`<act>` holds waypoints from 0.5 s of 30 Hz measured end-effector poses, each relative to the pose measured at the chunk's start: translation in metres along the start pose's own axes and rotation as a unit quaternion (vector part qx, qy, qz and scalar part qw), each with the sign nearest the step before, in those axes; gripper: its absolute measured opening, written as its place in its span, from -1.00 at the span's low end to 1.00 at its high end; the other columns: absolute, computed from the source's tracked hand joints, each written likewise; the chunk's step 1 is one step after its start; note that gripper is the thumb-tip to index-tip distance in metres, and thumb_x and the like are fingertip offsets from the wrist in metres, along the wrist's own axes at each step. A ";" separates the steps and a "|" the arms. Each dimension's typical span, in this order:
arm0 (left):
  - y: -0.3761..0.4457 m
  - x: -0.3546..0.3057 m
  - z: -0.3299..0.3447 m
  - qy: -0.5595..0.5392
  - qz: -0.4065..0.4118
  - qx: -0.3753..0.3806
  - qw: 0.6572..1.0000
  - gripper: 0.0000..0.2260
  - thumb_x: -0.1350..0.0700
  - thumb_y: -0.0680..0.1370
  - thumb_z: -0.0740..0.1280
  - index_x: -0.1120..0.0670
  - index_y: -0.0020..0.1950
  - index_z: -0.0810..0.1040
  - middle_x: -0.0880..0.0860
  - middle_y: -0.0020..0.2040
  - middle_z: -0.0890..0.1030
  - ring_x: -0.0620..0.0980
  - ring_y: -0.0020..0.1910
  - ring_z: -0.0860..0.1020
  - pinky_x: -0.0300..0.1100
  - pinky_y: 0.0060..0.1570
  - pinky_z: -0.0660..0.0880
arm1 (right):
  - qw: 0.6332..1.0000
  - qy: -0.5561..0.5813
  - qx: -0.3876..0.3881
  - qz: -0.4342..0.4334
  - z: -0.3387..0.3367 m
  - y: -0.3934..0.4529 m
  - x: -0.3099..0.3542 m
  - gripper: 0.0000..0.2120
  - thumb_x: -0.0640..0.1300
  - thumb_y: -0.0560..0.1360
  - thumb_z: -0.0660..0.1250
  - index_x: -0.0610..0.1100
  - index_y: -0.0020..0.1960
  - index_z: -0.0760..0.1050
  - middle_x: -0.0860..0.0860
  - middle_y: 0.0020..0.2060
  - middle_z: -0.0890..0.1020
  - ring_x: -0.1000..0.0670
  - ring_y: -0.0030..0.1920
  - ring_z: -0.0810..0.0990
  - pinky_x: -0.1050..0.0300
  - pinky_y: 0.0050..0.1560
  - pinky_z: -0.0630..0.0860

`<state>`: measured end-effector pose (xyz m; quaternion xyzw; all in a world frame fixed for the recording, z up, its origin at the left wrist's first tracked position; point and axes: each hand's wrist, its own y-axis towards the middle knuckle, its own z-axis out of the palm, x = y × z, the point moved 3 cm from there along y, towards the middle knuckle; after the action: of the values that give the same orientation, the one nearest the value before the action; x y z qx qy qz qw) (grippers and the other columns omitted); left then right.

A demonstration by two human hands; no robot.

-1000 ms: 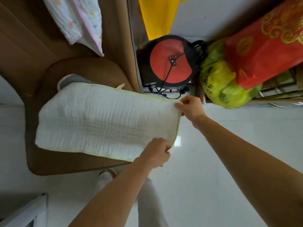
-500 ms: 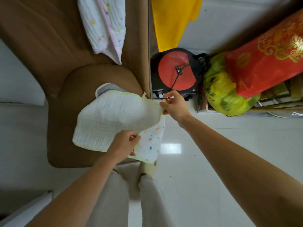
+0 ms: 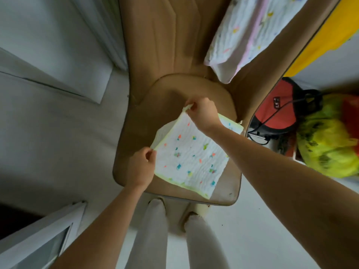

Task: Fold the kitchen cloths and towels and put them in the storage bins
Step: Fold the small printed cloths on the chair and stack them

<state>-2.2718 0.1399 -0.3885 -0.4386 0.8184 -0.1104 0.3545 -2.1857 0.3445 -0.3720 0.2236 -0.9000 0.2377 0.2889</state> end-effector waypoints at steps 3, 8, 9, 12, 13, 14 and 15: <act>0.014 0.014 0.004 0.024 -0.041 -0.036 0.998 -0.75 0.02 0.62 0.18 0.15 0.02 0.57 0.08 -0.03 0.60 -0.06 -0.24 0.47 -0.31 -0.46 0.25 | 0.985 -0.157 -0.008 -0.069 0.018 0.015 0.011 -0.81 -0.13 0.49 0.29 -0.12 0.07 0.59 -0.12 0.04 0.55 -0.13 0.10 0.48 0.06 0.06 0.42; 0.035 0.019 0.017 0.006 -0.034 -0.017 0.999 -0.83 0.09 0.56 0.30 0.17 0.05 0.56 0.13 0.05 0.53 0.07 -0.03 0.53 -0.22 -0.23 0.37 | 0.944 -0.267 0.125 -0.149 0.052 0.037 0.022 -0.68 -0.34 0.43 0.23 -0.16 0.16 0.46 -0.12 0.16 0.47 -0.18 0.18 0.43 0.00 0.16 0.40; 0.039 0.018 0.019 0.013 -0.023 -0.014 1.000 -0.82 0.08 0.54 0.33 0.18 0.05 0.55 0.13 0.04 0.53 0.09 0.00 0.52 -0.18 -0.19 0.38 | 0.935 -0.264 0.175 -0.161 0.060 0.040 0.022 -0.63 -0.35 0.42 0.24 -0.17 0.20 0.42 -0.13 0.14 0.49 -0.19 0.15 0.47 0.01 0.13 0.42; 0.047 0.017 0.025 0.046 -0.013 0.004 0.999 -0.76 0.04 0.51 0.36 0.16 0.07 0.51 0.11 0.06 0.53 0.09 0.06 0.51 -0.06 -0.05 0.49 | 0.868 -0.329 0.301 -0.219 0.080 0.042 0.025 -0.49 -0.29 0.40 0.34 -0.11 0.32 0.33 -0.11 0.15 0.48 -0.14 0.16 0.47 0.03 0.13 0.37; 0.050 0.018 0.026 0.052 -0.014 0.013 0.998 -0.75 0.04 0.51 0.36 0.16 0.09 0.50 0.11 0.07 0.55 0.08 0.06 0.52 -0.05 -0.02 0.51 | 0.850 -0.346 0.318 -0.237 0.084 0.043 0.026 -0.48 -0.29 0.40 0.35 -0.09 0.33 0.33 -0.10 0.15 0.46 -0.12 0.17 0.45 0.05 0.11 0.35; 0.052 0.018 0.026 0.052 -0.017 0.025 0.998 -0.75 0.04 0.51 0.36 0.16 0.10 0.49 0.11 0.07 0.56 0.08 0.06 0.53 -0.06 -0.01 0.52 | 0.842 -0.345 0.332 -0.250 0.088 0.044 0.029 -0.48 -0.30 0.41 0.34 -0.07 0.32 0.34 -0.09 0.15 0.45 -0.11 0.17 0.44 0.08 0.07 0.34; 0.054 0.018 0.026 0.044 -0.016 0.035 0.998 -0.76 0.06 0.52 0.35 0.15 0.10 0.49 0.10 0.07 0.57 0.07 0.06 0.54 -0.08 -0.02 0.52 | 0.839 -0.332 0.347 -0.255 0.093 0.045 0.032 -0.50 -0.32 0.41 0.32 -0.06 0.31 0.36 -0.08 0.14 0.46 -0.10 0.16 0.43 0.10 0.04 0.35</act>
<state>-2.2955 0.1602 -0.4423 -0.4338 0.8216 -0.1642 0.3313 -2.2715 0.3193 -0.4324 0.5965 -0.7118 0.3636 -0.0729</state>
